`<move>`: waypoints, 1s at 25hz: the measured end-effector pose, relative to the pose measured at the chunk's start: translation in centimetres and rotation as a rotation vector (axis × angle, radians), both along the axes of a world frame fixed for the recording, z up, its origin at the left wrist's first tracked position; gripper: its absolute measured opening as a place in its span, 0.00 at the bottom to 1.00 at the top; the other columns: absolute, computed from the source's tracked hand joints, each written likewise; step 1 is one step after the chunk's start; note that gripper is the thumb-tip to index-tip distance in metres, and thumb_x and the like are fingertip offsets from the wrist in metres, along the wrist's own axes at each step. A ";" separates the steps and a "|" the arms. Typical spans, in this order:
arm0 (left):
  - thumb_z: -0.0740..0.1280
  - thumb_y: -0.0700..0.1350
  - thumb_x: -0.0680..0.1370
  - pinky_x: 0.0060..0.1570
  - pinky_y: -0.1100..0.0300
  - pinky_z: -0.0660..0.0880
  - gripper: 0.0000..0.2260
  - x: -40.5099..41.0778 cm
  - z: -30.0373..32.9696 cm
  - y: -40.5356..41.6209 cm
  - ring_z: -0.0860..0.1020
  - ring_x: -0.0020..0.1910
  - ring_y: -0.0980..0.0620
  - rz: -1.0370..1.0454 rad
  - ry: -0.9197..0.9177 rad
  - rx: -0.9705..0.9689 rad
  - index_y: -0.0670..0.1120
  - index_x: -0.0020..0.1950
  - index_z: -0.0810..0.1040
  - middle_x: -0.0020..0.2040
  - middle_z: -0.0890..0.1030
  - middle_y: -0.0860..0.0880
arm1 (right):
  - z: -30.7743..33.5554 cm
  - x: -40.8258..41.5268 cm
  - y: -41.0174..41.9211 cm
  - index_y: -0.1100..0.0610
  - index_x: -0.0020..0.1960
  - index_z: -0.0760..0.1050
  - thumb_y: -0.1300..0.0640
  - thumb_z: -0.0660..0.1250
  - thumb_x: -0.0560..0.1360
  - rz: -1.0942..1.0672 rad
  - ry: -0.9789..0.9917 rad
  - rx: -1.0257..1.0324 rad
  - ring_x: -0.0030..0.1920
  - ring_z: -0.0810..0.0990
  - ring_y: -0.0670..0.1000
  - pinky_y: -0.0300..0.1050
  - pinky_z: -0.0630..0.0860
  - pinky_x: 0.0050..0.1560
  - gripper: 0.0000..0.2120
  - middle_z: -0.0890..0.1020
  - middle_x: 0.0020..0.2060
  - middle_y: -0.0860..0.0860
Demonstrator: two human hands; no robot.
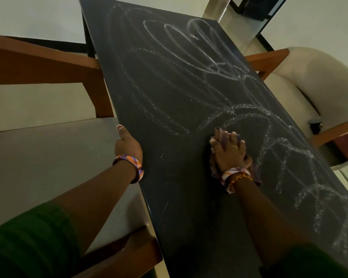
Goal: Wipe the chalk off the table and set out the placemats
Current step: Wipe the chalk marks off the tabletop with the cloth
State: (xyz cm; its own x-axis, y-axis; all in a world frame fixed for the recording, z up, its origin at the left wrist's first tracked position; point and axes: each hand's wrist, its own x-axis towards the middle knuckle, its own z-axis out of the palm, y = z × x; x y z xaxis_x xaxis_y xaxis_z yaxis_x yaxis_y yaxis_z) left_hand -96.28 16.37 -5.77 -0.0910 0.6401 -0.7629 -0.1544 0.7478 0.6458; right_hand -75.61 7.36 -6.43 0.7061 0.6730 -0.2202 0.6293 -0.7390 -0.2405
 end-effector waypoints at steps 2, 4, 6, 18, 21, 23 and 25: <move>0.46 0.58 0.81 0.35 0.65 0.67 0.26 0.0 0.3 -0.1 0.67 0.31 0.55 0.005 -0.008 -0.006 0.40 0.61 0.72 0.34 0.69 0.48 | -0.5 -5.6 -0.1 0.44 0.77 0.48 0.36 0.48 0.78 0.279 -0.046 0.001 0.76 0.41 0.52 0.63 0.43 0.71 0.30 0.46 0.77 0.44; 0.47 0.57 0.81 0.38 0.65 0.68 0.25 0.1 0.7 -0.3 0.69 0.33 0.54 0.013 -0.017 0.000 0.42 0.64 0.71 0.38 0.73 0.47 | -0.8 -10.5 -1.4 0.43 0.77 0.47 0.35 0.43 0.76 0.619 -0.073 -0.002 0.76 0.40 0.50 0.61 0.42 0.71 0.31 0.45 0.77 0.43; 0.47 0.57 0.82 0.38 0.66 0.68 0.25 0.1 1.0 -0.5 0.69 0.33 0.55 0.006 -0.028 0.014 0.41 0.65 0.70 0.38 0.73 0.47 | -0.8 -10.1 -2.1 0.41 0.76 0.47 0.36 0.43 0.76 0.713 -0.090 0.002 0.76 0.41 0.48 0.59 0.42 0.72 0.30 0.47 0.77 0.41; 0.46 0.58 0.81 0.30 0.67 0.64 0.27 0.3 0.1 0.0 0.67 0.31 0.56 0.006 0.033 0.009 0.40 0.65 0.71 0.33 0.68 0.49 | 0.7 -10.1 -2.0 0.47 0.76 0.54 0.51 0.57 0.80 0.544 -0.061 0.002 0.75 0.56 0.52 0.55 0.52 0.74 0.26 0.59 0.75 0.47; 0.46 0.59 0.81 0.30 0.66 0.63 0.28 0.2 0.2 -0.1 0.66 0.30 0.55 -0.019 0.045 0.013 0.40 0.65 0.72 0.32 0.67 0.49 | 3.6 -9.2 -1.6 0.51 0.64 0.70 0.59 0.59 0.79 0.280 0.309 0.319 0.51 0.79 0.48 0.48 0.75 0.57 0.14 0.79 0.51 0.49; 0.46 0.58 0.81 0.30 0.66 0.63 0.27 0.1 0.1 -0.1 0.66 0.30 0.55 -0.010 0.044 0.018 0.40 0.64 0.72 0.33 0.68 0.49 | 6.2 -7.0 -1.3 0.52 0.56 0.75 0.62 0.59 0.79 0.029 0.638 0.537 0.42 0.80 0.43 0.37 0.77 0.42 0.11 0.80 0.43 0.46; 0.47 0.58 0.81 0.29 0.67 0.63 0.26 0.2 0.0 -0.1 0.66 0.30 0.56 0.005 0.040 0.018 0.40 0.64 0.72 0.33 0.68 0.49 | 7.4 -4.3 -1.5 0.57 0.57 0.76 0.66 0.60 0.77 -0.042 0.785 0.558 0.42 0.81 0.44 0.35 0.76 0.38 0.12 0.82 0.44 0.50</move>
